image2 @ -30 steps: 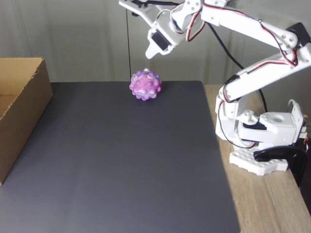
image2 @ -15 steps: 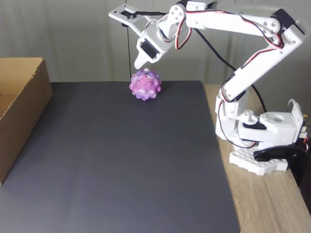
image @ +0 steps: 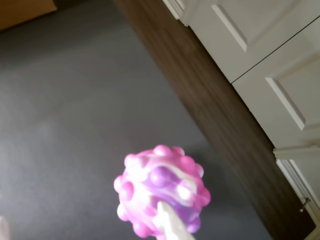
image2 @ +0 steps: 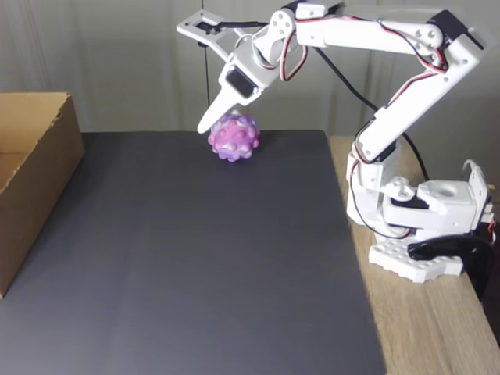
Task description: Grasp a ball and put it in the box.
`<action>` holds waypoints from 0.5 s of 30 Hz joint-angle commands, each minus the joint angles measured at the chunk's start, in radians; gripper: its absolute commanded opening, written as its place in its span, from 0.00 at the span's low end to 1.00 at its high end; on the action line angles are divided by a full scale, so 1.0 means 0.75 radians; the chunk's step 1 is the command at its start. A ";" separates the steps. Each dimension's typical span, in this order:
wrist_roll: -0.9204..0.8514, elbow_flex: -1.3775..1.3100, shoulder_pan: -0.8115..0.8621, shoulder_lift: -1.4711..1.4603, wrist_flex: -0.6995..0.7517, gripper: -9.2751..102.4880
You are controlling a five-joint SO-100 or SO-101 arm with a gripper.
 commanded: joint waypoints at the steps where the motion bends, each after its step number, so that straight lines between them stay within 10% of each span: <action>1: 0.022 -0.004 0.014 -0.006 -0.010 0.42; 15: 0.065 0.057 -0.031 -0.172 -0.133 0.40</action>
